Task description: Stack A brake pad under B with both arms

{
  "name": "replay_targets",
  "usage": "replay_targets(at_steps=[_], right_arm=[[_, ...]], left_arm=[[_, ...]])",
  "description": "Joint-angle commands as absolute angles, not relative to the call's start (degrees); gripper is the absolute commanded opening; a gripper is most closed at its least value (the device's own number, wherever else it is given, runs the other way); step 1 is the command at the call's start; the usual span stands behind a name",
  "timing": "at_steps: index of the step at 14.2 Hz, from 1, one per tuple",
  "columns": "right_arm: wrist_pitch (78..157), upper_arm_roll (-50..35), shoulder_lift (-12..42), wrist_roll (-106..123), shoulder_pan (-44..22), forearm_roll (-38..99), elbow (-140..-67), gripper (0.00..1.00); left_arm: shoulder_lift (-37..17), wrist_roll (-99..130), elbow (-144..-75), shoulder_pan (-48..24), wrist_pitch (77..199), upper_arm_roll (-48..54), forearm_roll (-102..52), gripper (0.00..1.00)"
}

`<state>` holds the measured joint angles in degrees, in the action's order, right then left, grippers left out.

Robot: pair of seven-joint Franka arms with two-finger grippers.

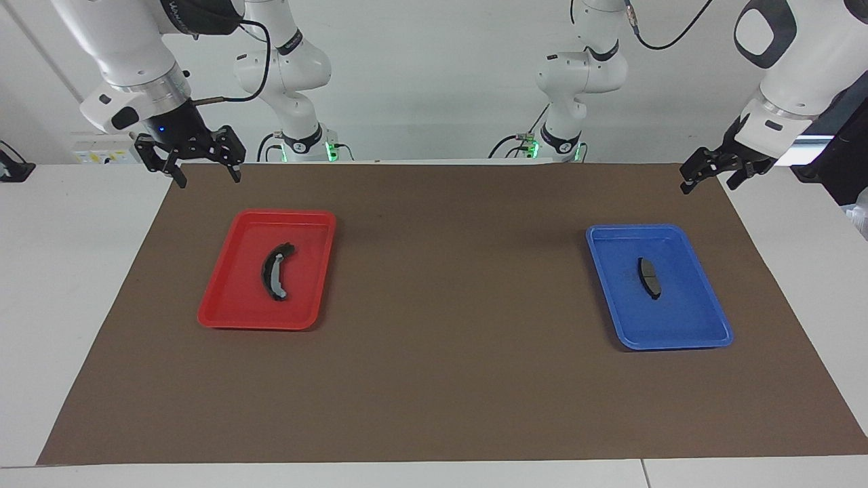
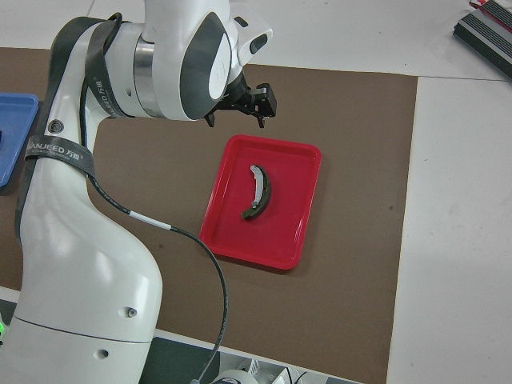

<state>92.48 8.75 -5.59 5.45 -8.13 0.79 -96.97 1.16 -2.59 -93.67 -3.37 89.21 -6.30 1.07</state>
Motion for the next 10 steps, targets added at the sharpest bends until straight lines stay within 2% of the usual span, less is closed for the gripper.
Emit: replay_targets(at_steps=[1, 10], right_arm=[[92.2, 8.4, -6.1, 5.0, -7.9, 0.3, -97.4, 1.0], [92.0, 8.5, -6.1, 5.0, -7.4, 0.3, -97.4, 1.0]], left_arm=[[1.8, -2.0, -94.4, -3.3, 89.5, -6.3, 1.3, 1.0], [1.8, -1.8, -94.8, -3.5, 90.6, -6.3, 1.3, 1.0]])
